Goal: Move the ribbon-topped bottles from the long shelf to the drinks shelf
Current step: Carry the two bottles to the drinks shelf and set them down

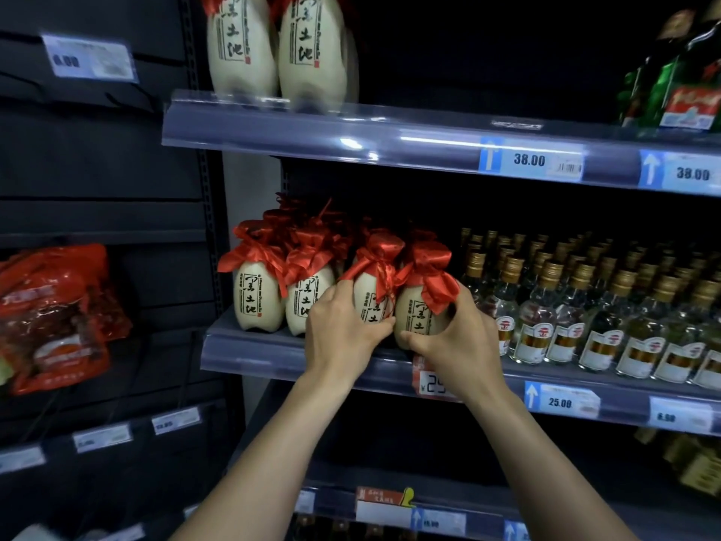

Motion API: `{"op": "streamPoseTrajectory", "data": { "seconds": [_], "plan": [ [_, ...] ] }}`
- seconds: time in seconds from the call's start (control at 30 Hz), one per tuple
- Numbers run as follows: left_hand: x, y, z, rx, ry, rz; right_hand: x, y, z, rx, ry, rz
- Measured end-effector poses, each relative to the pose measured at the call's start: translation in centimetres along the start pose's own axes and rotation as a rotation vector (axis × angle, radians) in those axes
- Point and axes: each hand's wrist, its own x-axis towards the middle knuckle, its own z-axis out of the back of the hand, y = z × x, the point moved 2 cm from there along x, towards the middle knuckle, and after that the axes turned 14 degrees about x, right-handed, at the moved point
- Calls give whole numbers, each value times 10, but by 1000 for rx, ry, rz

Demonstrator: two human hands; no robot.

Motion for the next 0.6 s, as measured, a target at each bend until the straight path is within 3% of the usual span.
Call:
{"op": "streamPoseTrajectory", "data": {
  "seconds": [0.6],
  "plan": [
    [1, 0, 1, 101, -1, -79, 11, -4, 1, -50, 47, -50]
  ]
}}
